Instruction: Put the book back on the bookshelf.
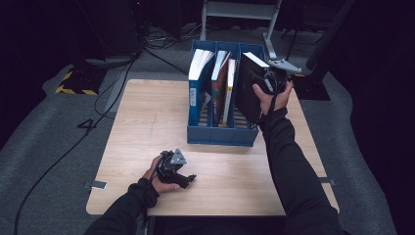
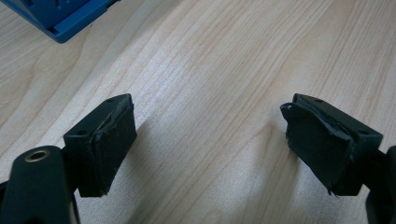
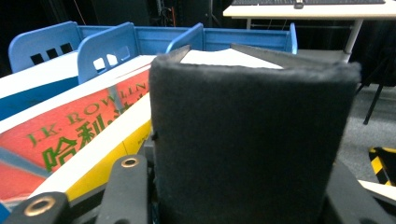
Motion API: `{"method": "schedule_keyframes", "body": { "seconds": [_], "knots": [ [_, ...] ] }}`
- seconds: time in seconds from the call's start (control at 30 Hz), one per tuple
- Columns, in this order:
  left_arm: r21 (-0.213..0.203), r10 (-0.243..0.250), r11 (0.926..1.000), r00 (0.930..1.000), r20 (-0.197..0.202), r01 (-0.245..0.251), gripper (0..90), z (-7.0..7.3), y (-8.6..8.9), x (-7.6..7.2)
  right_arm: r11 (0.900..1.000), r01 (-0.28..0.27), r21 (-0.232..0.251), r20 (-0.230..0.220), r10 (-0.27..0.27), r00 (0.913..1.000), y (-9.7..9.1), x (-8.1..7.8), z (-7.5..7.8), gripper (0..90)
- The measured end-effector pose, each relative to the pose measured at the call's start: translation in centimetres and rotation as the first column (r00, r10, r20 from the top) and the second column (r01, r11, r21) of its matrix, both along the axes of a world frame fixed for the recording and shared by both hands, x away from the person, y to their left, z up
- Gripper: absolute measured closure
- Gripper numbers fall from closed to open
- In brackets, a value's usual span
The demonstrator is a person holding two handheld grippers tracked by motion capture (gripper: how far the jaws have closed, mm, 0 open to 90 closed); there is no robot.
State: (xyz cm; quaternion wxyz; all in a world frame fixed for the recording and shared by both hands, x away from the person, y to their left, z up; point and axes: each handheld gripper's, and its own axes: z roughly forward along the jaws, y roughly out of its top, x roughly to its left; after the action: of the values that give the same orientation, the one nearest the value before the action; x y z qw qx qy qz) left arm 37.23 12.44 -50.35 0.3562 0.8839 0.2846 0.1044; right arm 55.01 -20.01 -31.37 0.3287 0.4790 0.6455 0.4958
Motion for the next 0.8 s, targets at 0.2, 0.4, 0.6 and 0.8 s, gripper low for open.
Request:
{"method": "schedule_keyframes", "body": {
  "seconds": [0.2, 0.4, 0.6, 0.8],
  "knots": [
    [-0.002, -0.004, 1.0, 1.0, 0.001, 0.004, 16.3, 0.0, -0.1, 0.0, 0.9999, 0.014, 0.001, -0.003, -0.014, 0.9999, 0.3, 0.7, -0.6, 53.3],
    [0.001, -0.009, 1.0, 1.0, 0.0, 0.009, 16.1, 0.0, -0.2, 0.1, 0.9995, 0.031, 0.009, 0.004, -0.031, 0.9995, 0.6, 1.2, -1.0, 53.3],
    [0.001, -0.012, 0.9999, 0.9999, -0.001, 0.012, 15.9, 0.0, -0.3, 0.1, 0.9987, 0.049, 0.01, 0.003, -0.049, 0.9988, 0.9, 1.8, -2.0, 53.3],
    [0.002, -0.018, 0.9998, 0.9998, -0.001, 0.018, 15.6, 0.0, -0.5, 0.2, 0.9986, 0.053, 0.009, 0.003, -0.053, 0.9986, 1.0, 2.4, -2.9, 53.1]
  ]
}}
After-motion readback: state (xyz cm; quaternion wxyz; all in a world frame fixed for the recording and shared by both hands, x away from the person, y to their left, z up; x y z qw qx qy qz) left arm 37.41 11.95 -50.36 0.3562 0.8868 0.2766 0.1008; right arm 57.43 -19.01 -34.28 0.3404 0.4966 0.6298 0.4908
